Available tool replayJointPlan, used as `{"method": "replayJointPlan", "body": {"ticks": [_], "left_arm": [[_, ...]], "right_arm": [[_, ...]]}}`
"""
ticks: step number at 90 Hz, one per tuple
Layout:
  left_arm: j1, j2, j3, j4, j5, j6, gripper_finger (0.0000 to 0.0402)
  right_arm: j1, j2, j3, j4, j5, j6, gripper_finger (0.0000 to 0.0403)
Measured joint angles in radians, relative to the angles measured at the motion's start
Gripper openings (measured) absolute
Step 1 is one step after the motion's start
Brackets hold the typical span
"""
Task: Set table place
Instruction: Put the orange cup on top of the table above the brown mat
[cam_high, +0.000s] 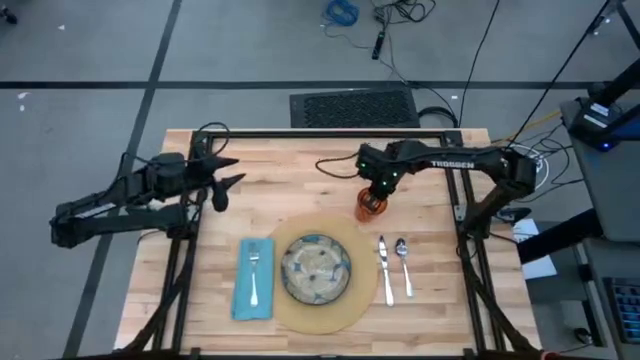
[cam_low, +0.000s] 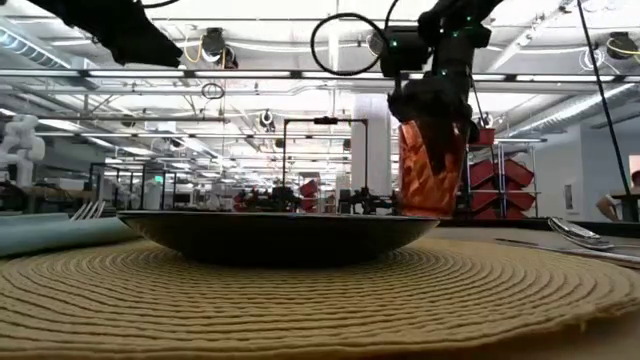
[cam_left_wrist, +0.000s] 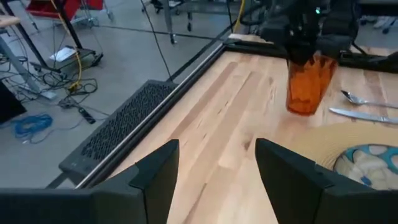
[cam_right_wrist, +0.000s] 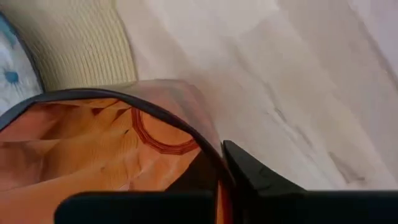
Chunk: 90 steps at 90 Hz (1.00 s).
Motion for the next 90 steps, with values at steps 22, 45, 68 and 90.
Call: {"method": "replayJointPlan", "body": {"ticks": [22,45,68,90], "left_arm": [[0.0,0.043,0.0,0.01,0.002,-0.026,0.0199],[0.0,0.059,0.0,0.009,0.008,-0.026,0.0199],[0.0,0.059,0.0,0.008,0.008,-0.026,0.0199],[0.0,0.059,0.0,0.008,0.008,-0.025,0.0199]], "right_arm": [[0.006,0.016,0.002,0.018,0.001,-0.002,0.0],[0.003,0.071,0.002,0.032,0.001,-0.004,0.0],[0.005,0.069,0.002,0.046,-0.005,0.019,0.0047],[0.005,0.069,0.027,0.017,-0.031,0.007,0.0122]]}}
